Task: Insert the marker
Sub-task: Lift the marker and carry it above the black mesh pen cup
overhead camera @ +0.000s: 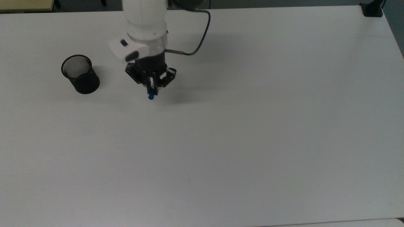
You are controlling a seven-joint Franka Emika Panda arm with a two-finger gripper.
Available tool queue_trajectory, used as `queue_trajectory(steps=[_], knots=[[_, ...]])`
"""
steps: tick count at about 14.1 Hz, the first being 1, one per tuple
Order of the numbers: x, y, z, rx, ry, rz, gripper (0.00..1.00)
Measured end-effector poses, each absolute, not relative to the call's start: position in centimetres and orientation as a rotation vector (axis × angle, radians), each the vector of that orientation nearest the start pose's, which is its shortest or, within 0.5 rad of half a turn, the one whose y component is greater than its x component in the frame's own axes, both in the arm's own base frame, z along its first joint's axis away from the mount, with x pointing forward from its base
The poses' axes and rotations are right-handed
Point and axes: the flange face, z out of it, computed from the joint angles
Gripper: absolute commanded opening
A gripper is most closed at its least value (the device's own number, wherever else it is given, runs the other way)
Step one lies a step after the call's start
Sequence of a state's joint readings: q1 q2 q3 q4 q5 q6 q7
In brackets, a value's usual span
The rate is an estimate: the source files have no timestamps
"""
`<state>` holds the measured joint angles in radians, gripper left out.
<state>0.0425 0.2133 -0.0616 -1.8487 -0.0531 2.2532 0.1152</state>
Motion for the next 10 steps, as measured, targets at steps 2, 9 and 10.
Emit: queue_trajectory(steps=[2,9,10], knots=[[61.4,-5.7,47.5,-3.169,0.182,-0.417,0.00],[55.8,-15.7,49.3,-3.201,0.080,-0.763,0.00],[55.7,-16.6,49.2,-3.203,0.076,-0.816,0.00]])
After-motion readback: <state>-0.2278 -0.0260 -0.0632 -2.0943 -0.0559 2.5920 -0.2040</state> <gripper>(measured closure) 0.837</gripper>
